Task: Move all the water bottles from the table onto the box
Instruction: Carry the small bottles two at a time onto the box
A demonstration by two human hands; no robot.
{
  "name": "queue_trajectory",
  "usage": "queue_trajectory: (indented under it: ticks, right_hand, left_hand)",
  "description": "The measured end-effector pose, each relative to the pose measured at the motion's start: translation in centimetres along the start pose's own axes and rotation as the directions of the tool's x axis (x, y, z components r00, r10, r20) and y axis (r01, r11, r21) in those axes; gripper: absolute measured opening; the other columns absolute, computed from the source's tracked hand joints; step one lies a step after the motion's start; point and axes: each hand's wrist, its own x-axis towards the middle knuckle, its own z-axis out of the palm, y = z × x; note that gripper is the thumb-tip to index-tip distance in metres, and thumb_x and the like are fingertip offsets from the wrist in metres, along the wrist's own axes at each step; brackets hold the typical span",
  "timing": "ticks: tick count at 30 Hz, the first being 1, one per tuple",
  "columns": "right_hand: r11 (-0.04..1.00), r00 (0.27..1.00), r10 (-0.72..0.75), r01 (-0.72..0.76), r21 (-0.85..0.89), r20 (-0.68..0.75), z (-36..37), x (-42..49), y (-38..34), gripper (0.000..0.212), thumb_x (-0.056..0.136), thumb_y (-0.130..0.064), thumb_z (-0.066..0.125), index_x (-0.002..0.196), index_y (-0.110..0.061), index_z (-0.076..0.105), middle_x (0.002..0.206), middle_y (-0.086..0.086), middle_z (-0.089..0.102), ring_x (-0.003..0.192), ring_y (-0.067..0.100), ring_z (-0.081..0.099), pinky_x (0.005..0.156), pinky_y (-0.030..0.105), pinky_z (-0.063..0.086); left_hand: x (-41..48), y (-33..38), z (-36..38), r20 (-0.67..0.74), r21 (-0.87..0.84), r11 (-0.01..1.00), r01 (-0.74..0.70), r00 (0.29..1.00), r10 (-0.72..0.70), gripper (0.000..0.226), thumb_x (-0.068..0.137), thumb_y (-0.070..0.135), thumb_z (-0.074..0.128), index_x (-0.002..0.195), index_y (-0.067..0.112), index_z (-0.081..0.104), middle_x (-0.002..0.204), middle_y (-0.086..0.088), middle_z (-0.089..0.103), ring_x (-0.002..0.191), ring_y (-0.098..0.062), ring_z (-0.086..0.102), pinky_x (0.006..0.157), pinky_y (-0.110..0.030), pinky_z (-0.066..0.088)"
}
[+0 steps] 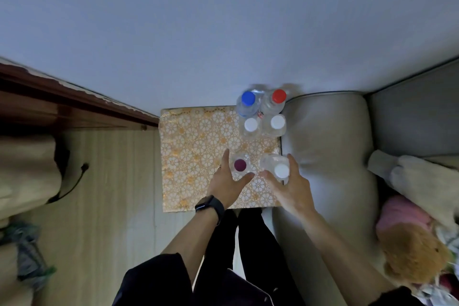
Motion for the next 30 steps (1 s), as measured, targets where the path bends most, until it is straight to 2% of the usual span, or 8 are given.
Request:
queue_trajectory:
  ticks: [2,5,8,15,22,24,26,30]
  right_hand:
    - [1.000,0.999,-0.018,0.018,-0.007,-0.032,0.1,0.0,0.2,0.073,0.082,-0.069,0.064,0.142,-0.039,0.035,0.106,-0.011,0.064,0.075,-0.008,0.060,0.064,0.011,0.043]
    - [0.999,0.997,-0.044,0.046,0.025,-0.065,0.5,0.3,0.6,0.059,0.084,-0.065,0.065,0.132,-0.038,0.044,0.100,-0.015,0.068,0.083,0.002,0.066,0.074,0.025,0.053]
    - [0.995,0.995,-0.066,0.071,0.063,-0.070,0.4,0.9,0.3,0.051,0.083,-0.062,0.069,0.125,-0.043,0.047,0.091,-0.022,0.068,0.075,-0.007,0.066,0.065,0.013,0.050]
    - [0.989,0.991,-0.112,0.119,0.088,-0.076,-0.4,3.7,-1.8,0.052,0.082,-0.059,0.071,0.126,-0.040,0.049,0.098,-0.017,0.068,0.085,-0.003,0.065,0.067,0.018,0.049]
    - [0.983,0.992,-0.121,0.126,0.134,-0.043,-1.2,4.0,-1.3,0.060,0.077,-0.059,0.074,0.130,-0.041,0.050,0.104,-0.021,0.066,0.095,0.003,0.065,0.081,0.034,0.058]
    - [0.982,0.992,-0.120,0.124,0.143,-0.035,-1.2,4.2,-1.3,0.064,0.077,-0.055,0.076,0.133,-0.039,0.049,0.105,-0.021,0.066,0.099,0.004,0.066,0.081,0.022,0.054]
    - [0.981,0.993,-0.117,0.121,0.153,-0.033,-1.2,4.4,-1.4,0.065,0.077,-0.051,0.079,0.134,-0.038,0.050,0.102,-0.023,0.066,0.096,-0.006,0.064,0.073,0.006,0.046]
    - [0.978,0.992,-0.123,0.128,0.164,-0.039,-0.9,4.4,-1.2,0.066,0.077,-0.051,0.080,0.134,-0.039,0.049,0.102,-0.026,0.065,0.089,-0.018,0.060,0.069,0.002,0.045]
  left_hand:
    - [0.7,0.2,0.2,-0.024,0.023,0.998,0.066,0.998,-0.065,0.095,0.083,0.064,0.066,0.156,0.024,0.021,0.135,-0.006,0.061,0.115,-0.028,0.063,0.092,-0.040,0.053]
    - [1.2,0.7,0.8,-0.077,0.011,0.997,0.075,0.994,-0.074,0.076,0.086,0.061,0.065,0.145,0.020,0.039,0.115,-0.004,0.069,0.096,-0.024,0.065,0.082,-0.038,0.055]
    - [1.7,1.3,1.1,-0.075,0.002,0.999,0.037,0.997,-0.037,0.075,0.086,0.057,0.067,0.146,0.021,0.039,0.112,-0.004,0.068,0.098,-0.026,0.065,0.081,-0.037,0.054]
    - [4.2,4.0,1.1,-0.060,-0.011,0.999,-0.033,0.998,0.033,0.064,0.085,0.055,0.070,0.136,0.025,0.047,0.098,0.006,0.065,0.083,-0.017,0.063,0.058,-0.021,0.040]
    - [3.8,3.5,0.6,-0.015,-0.093,0.995,-0.029,1.000,0.027,0.083,0.075,0.052,0.080,0.145,0.030,0.040,0.121,0.009,0.066,0.108,-0.014,0.063,0.090,-0.033,0.053]
    - [4.0,3.4,0.5,-0.017,-0.046,0.998,-0.045,0.999,0.044,0.085,0.076,0.042,0.082,0.147,0.028,0.037,0.124,0.006,0.066,0.112,-0.018,0.063,0.094,-0.039,0.054]
    - [4.5,3.4,0.4,-0.027,-0.002,0.999,-0.045,0.999,0.045,0.085,0.077,0.038,0.082,0.148,0.026,0.037,0.123,0.001,0.067,0.112,-0.022,0.064,0.093,-0.043,0.054]
    - [4.8,3.3,0.6,-0.049,0.026,0.998,-0.057,0.997,0.058,0.086,0.077,0.042,0.082,0.149,0.026,0.037,0.121,-0.001,0.069,0.108,-0.023,0.065,0.091,-0.043,0.054]
